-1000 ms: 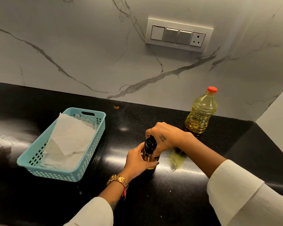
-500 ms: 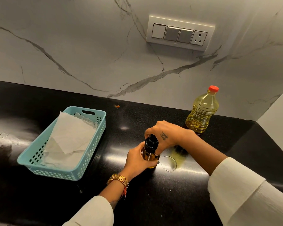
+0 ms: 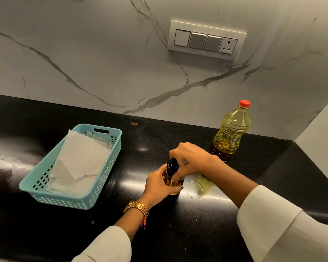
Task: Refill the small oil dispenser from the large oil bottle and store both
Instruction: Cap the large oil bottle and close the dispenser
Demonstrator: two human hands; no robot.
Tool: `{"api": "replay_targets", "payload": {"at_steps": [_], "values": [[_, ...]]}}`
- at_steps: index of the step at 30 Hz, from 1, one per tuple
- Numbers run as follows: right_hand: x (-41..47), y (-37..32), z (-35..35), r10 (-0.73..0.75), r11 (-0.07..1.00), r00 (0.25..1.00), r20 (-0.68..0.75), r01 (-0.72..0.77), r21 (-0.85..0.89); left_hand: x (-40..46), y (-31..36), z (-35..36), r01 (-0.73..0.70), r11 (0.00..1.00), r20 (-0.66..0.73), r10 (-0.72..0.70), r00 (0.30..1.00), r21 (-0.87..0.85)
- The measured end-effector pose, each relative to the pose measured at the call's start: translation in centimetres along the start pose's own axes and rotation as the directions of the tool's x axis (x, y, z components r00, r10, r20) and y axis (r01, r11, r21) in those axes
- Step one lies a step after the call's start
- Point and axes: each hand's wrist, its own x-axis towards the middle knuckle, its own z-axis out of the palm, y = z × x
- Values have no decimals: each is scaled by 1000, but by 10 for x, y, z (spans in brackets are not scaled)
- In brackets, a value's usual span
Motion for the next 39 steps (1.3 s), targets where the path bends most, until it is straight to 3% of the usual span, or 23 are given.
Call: {"api": "replay_targets", "payload": {"at_steps": [3, 6, 10, 20, 27, 39], "values": [[3, -2, 2, 68, 997, 998, -8, -68, 28, -1, 3, -1, -2, 1000, 6, 2, 1000, 6], [3, 4, 0, 16, 991, 998, 60, -24, 134, -1, 4, -1, 6, 1000, 11, -6, 1000, -5], [2, 6, 0, -21, 991, 998, 56, 14, 132, -1, 3, -1, 4, 1000, -1, -4, 1000, 3], [4, -8, 5, 184, 967, 983, -3, -181, 177, -2, 5, 0, 11, 1000, -5, -12, 1000, -13], [-2, 13, 2, -136, 988, 991, -10, 136, 71, -2, 4, 1, 11, 1000, -8, -11, 1000, -10], [1, 3, 13, 35, 988, 994, -108, -19, 153, -4, 6, 3, 32, 999, -38, -33, 999, -9]]}}
